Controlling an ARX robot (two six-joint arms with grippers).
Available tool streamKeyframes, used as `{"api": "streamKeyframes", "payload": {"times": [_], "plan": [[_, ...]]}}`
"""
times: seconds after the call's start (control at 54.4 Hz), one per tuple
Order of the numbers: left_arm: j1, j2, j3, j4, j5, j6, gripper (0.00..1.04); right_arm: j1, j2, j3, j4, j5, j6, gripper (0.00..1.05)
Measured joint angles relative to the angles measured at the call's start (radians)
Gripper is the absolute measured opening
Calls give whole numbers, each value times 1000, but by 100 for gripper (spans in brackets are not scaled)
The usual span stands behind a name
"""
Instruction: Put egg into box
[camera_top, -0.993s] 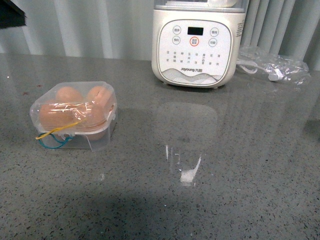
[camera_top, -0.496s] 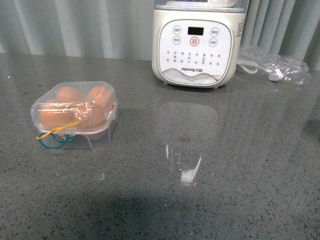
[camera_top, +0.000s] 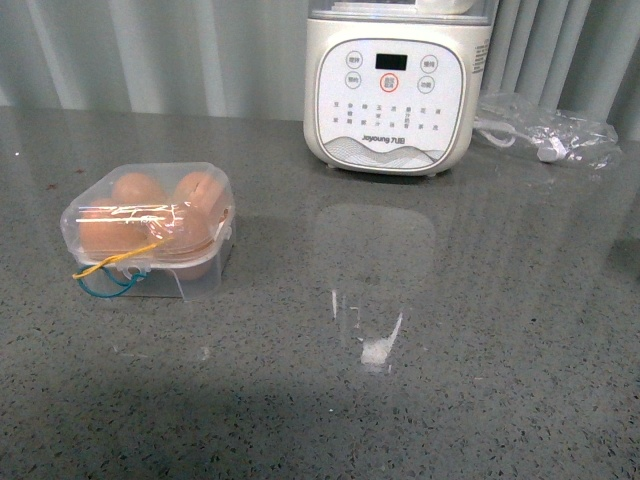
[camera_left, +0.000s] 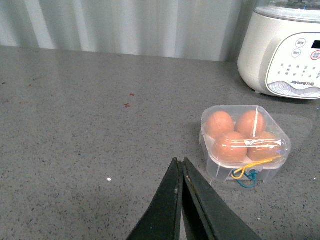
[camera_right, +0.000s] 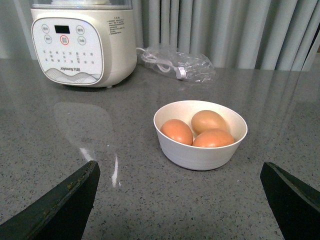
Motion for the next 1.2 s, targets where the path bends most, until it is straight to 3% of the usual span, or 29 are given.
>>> {"api": "streamKeyframes", "payload": {"times": [0.993, 1.066, 1.195], "plan": [[0, -278, -192, -67, 0, -2, 4, 0, 0, 0, 0, 0, 0, 98], [0, -388, -192, -194, 1, -3, 4, 0, 0, 0, 0, 0, 0, 98], [0, -444, -192, -217, -1, -3, 4, 0, 0, 0, 0, 0, 0, 98]]}}
